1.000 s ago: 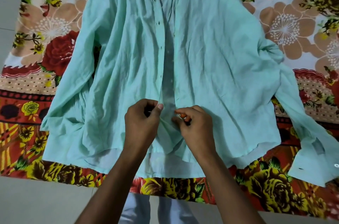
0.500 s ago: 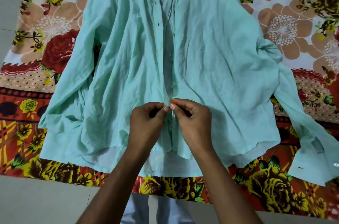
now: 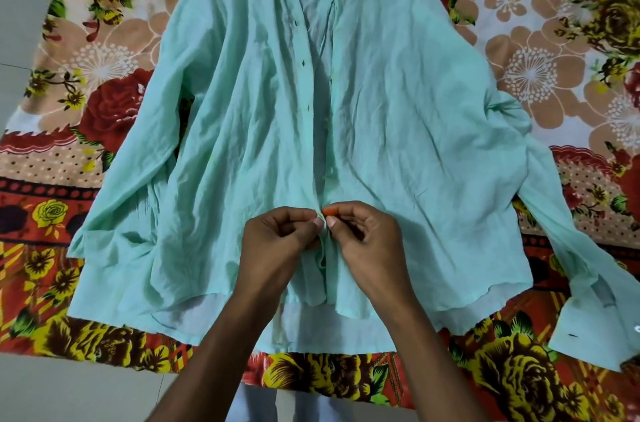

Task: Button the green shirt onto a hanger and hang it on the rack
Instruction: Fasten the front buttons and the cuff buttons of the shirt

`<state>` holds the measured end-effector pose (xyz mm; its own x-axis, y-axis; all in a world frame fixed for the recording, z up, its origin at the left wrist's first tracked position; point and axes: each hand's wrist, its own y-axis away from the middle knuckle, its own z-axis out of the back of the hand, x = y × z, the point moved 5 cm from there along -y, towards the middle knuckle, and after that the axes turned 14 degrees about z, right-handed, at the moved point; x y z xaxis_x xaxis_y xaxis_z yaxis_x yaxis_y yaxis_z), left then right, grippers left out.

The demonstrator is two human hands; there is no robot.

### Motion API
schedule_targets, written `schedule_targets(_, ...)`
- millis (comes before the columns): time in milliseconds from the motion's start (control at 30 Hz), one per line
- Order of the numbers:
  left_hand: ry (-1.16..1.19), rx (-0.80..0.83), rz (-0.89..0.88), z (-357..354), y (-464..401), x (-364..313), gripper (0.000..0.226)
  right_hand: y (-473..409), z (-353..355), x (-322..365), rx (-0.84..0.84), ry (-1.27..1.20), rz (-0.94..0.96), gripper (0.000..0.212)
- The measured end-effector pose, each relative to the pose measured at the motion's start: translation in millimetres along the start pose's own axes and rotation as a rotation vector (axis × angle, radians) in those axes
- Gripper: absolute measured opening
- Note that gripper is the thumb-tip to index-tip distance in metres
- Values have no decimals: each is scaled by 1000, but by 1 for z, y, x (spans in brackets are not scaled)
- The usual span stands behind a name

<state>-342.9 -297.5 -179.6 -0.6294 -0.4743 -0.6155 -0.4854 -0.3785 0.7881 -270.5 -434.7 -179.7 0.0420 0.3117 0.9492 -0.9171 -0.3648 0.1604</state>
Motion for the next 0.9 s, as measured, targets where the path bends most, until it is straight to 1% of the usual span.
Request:
schedule_targets(100,-12,-12,-19,2,-2,-2,3,-2,-3,2,34,-12,-18,9)
schedule_targets(133,-30,-13,-30,2,-3,-3,3,-3,-3,3,36,-10,-21,9)
schedule_targets(200,-70,-19,-49,-2,-4,-5,6,-4,-1,2,9,15,-14,14)
schedule_targets(300,-111,-38,-83,-7,-1,-8,3,-7,1,1,-44,60,4,6)
schedule_targets(433,-112,-47,-82,-6,-2,-8,5,-8,-3,-1,-64,115,-1,5)
schedule_targets(533,-108,-71,-74,-4,-3,-8,1,-7,-6,1,-76,150,22,6)
schedule_targets(633,-175,-102,-112,-4,-3,-10,2,-6,-7,4,-96,166,49,7)
schedule_targets(733,-267,-85,-166,-6,-5,-13,9,-5,-9,10,-108,165,101,10)
schedule_targets(800,-285,-64,-173,-6,-5,-15,12,-4,-8,13,-104,163,132,15)
schedule_targets(900,-284,-34,-165,-5,-6,-16,14,-6,-5,17,-77,195,182,17)
